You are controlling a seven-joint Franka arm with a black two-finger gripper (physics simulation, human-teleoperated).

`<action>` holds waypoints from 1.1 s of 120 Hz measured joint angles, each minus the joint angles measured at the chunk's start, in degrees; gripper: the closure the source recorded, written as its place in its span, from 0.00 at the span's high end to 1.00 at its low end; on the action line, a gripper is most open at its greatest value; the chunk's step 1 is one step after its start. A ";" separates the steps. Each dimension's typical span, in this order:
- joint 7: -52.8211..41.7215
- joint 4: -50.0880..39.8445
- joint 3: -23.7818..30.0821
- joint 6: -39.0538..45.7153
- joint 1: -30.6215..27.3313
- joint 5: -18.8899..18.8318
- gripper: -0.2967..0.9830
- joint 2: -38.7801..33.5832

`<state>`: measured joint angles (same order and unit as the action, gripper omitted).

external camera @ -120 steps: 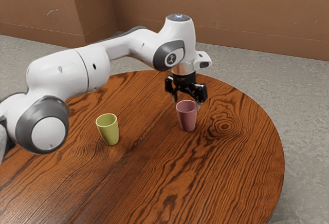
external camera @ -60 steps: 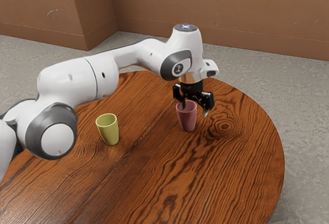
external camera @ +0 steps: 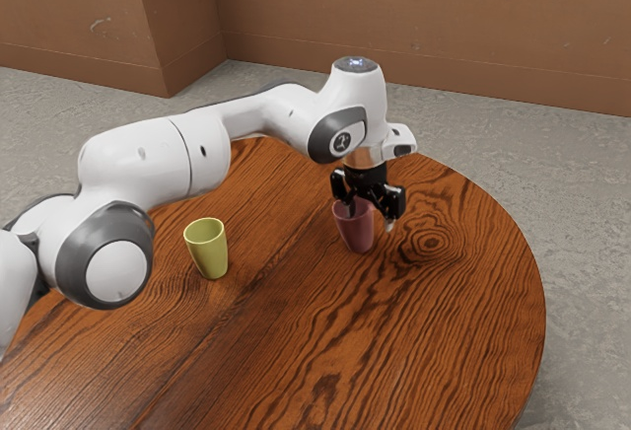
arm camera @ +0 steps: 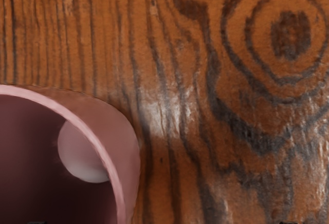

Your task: Place the right cup onto the left cup

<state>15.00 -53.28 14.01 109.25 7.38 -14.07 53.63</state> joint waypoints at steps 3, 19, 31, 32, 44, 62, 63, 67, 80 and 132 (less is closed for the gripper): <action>-0.03 0.00 -0.01 0.06 0.00 0.01 0.63 0.05; -0.15 0.00 -0.04 0.29 -0.02 0.02 0.53 0.16; -0.27 0.00 -0.10 0.38 -0.01 0.03 0.41 0.16; -0.28 0.00 -0.10 0.39 -0.01 0.03 0.40 0.15; -0.45 0.00 -0.13 0.44 -0.01 0.03 0.29 0.14; -0.65 0.00 -0.19 0.46 -0.01 0.02 0.21 0.14; -0.66 0.00 -0.19 0.46 -0.01 0.02 0.21 0.14; -0.70 0.00 -0.20 0.45 -0.01 0.01 0.20 0.14; -0.78 0.00 -0.21 0.44 0.00 -0.06 0.18 0.14; -0.88 -3.33 -1.93 -0.51 0.09 -0.96 0.16 -5.95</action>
<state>14.11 -56.61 12.07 108.74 7.47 -15.03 47.68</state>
